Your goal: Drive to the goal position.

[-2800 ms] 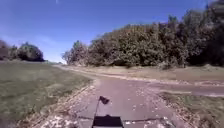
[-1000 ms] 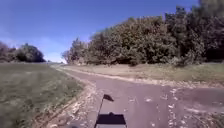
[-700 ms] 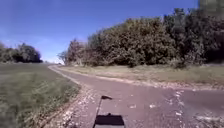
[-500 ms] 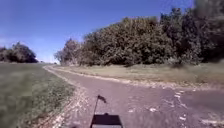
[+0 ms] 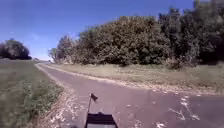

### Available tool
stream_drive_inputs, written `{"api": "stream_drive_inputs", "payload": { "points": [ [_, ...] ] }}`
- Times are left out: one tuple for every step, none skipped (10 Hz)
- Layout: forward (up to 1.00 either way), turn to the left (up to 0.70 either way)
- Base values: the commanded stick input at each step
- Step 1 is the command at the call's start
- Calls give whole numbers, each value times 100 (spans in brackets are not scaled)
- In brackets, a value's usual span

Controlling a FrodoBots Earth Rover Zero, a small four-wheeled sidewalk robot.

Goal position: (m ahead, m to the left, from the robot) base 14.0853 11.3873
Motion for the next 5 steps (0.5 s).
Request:
{"api": "stream_drive_inputs", "payload": {
  "points": [
    [85,0],
    [85,0],
    [85,0],
    [85,0],
    [85,1]
  ]
}}
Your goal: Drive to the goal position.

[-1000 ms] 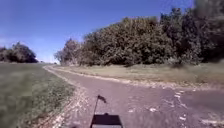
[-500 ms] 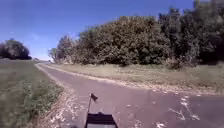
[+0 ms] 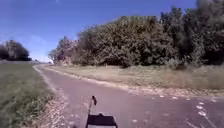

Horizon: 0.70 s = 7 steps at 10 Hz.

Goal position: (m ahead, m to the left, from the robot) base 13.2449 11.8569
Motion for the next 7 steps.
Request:
{"api": "stream_drive_inputs", "payload": {
  "points": [
    [85,2],
    [85,3],
    [85,3],
    [85,3],
    [85,3],
    [85,3],
    [85,3]
  ]
}}
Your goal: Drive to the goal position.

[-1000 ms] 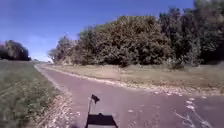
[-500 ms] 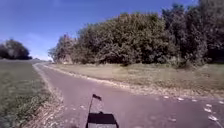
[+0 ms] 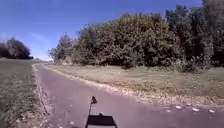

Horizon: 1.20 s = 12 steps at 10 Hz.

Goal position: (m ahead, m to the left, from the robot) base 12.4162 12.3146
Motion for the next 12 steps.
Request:
{"api": "stream_drive_inputs", "payload": {
  "points": [
    [85,3],
    [85,3],
    [85,3],
    [85,4],
    [85,6],
    [85,34],
    [85,34],
    [85,34],
    [85,34],
    [85,34],
    [85,34],
    [85,34]
  ]
}}
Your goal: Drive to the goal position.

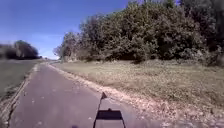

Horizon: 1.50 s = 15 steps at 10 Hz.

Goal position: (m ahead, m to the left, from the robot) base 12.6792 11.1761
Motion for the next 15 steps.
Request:
{"api": "stream_drive_inputs", "payload": {
  "points": [
    [85,34],
    [85,34],
    [85,34],
    [85,34],
    [85,34],
    [85,34],
    [85,34],
    [85,34],
    [85,34],
    [85,34],
    [85,34],
    [85,34],
    [85,34],
    [85,34],
    [85,34]
  ]
}}
